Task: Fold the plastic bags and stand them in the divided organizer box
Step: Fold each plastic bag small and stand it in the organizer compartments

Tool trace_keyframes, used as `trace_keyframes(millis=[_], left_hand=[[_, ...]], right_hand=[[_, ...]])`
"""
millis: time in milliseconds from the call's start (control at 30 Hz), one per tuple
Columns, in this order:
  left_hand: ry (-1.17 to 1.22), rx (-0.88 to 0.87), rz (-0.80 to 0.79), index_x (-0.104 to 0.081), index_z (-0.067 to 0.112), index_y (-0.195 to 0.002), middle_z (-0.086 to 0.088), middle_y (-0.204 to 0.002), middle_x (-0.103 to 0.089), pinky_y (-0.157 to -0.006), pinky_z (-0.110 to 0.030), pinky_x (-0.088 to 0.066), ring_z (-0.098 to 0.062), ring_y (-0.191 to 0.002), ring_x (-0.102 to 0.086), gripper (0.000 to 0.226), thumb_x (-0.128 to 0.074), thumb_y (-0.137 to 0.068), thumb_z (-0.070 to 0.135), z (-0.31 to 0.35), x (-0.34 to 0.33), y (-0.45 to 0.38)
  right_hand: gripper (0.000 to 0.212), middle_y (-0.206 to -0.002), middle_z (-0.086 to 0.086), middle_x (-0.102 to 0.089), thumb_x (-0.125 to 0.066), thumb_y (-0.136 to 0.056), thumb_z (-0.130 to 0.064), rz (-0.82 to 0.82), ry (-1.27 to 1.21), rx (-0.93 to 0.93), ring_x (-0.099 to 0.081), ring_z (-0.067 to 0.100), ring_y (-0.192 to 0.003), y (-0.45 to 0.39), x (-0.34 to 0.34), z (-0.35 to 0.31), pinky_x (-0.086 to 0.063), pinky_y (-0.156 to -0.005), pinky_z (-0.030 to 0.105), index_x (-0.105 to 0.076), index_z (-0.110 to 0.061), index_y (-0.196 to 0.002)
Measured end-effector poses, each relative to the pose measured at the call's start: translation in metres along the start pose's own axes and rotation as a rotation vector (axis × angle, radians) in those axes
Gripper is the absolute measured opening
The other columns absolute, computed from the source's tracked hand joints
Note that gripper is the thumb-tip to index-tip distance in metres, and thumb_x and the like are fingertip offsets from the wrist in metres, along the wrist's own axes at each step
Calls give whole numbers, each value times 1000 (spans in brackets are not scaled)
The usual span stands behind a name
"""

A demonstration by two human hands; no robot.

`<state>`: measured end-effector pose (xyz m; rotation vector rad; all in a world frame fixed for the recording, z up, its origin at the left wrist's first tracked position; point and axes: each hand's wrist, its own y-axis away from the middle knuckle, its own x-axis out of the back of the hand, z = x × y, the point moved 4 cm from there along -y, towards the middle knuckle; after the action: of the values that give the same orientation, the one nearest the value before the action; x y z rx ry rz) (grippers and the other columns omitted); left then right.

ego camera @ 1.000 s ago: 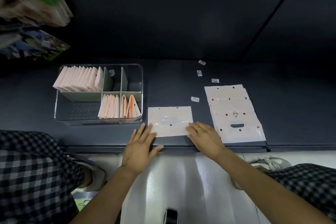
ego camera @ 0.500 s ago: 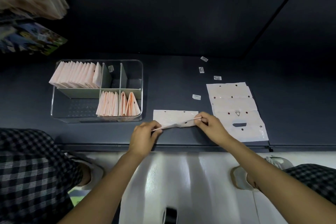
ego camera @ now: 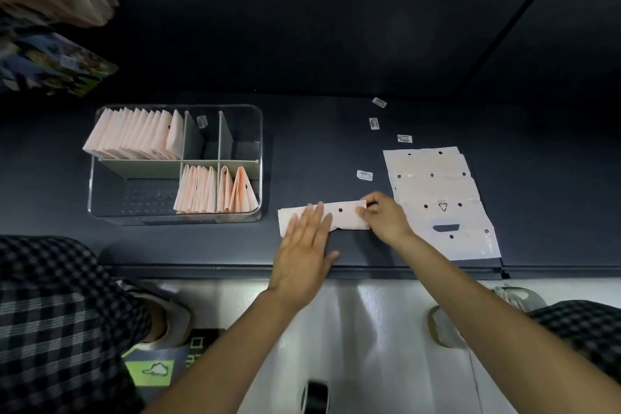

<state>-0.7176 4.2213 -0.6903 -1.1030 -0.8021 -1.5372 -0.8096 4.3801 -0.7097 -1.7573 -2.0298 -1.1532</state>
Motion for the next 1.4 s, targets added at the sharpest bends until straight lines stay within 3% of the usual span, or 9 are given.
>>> trace_keyframes(millis=[100, 367, 667, 867, 1033, 1200, 1267, 1333, 1400], left_hand=[[-88, 54, -173, 10, 8, -148, -10, -157, 13, -111, -30, 22, -22, -141, 23, 81, -32, -96, 54, -10, -21, 6], [-216, 8, -308, 24, 13, -142, -14, -154, 23, -115, -34, 17, -25, -139, 28, 86, -19, -90, 67, -32, -27, 8], [-311, -74, -372, 15, 20, -149, -15, -156, 18, -119, -40, 8, -26, -145, 16, 85, -17, -89, 70, -40, -19, 3], [-379, -61, -381, 9, 25, -150, -25, -155, 9, -116, -51, 8, -35, -145, 10, 79, -19, -90, 68, -25, -14, -2], [-221, -93, -360, -4, 4, -149, -16, -156, 17, -119, -35, 6, -26, -146, 11, 78, -32, -96, 54, -4, -24, -4], [-277, -169, -406, 12, 10, -149, -15, -155, 20, -117, -36, 14, -26, -144, 20, 84, -24, -93, 63, -12, -29, -2], [-312, -197, -430, 16, 16, -148, -16, -154, 23, -117, -39, 15, -29, -142, 23, 86, -23, -91, 66, -13, -31, -2], [-322, -206, -445, 14, 18, -149, -18, -154, 24, -116, -41, 16, -30, -141, 25, 86, -24, -90, 68, -14, -33, -2], [-313, -216, -458, 4, 17, -150, -18, -154, 23, -116, -41, 17, -30, -141, 26, 85, -25, -90, 69, -15, -34, -2]], right_hand=[[20, -98, 14, -67, -60, -89, -15, -14, -4, -2, -62, 30, -97, 0, 2, 0, -47, -86, 33, -60, -8, -107], [24, -87, 3, -54, -55, -93, -16, -36, 123, -2, -55, 24, -88, 6, 6, 5, -39, -78, 27, -52, -13, -116], [26, -87, 6, -52, -45, -96, -12, 17, 288, 60, -56, 33, -97, 15, -1, 4, -40, -76, 32, -44, -12, -122], [25, -108, 16, -61, -41, -98, -17, 94, 405, 56, -52, 35, -103, 20, -4, 3, -40, -84, 39, -42, -11, -122], [25, -105, 16, -62, -39, -99, -16, 134, 488, 105, -53, 34, -99, 24, -5, 8, -39, -81, 39, -41, -12, -124], [28, -105, 14, -64, -42, -98, -17, 253, 626, 129, -50, 31, -102, 34, -7, 9, -38, -81, 35, -43, -11, -125], [35, -115, 14, -60, -52, -94, -14, 361, 657, 212, -50, 32, -109, 44, -10, -2, -41, -89, 37, -48, -9, -128], [42, -126, 16, -58, -60, -88, -12, 360, 596, 476, -50, 35, -120, 57, -22, -16, -39, -104, 39, -53, -5, -129], [47, -147, 11, -40, -49, -96, -18, 127, 627, 689, -33, 28, -139, 69, -44, -18, -14, -116, 37, -41, -6, -140]])
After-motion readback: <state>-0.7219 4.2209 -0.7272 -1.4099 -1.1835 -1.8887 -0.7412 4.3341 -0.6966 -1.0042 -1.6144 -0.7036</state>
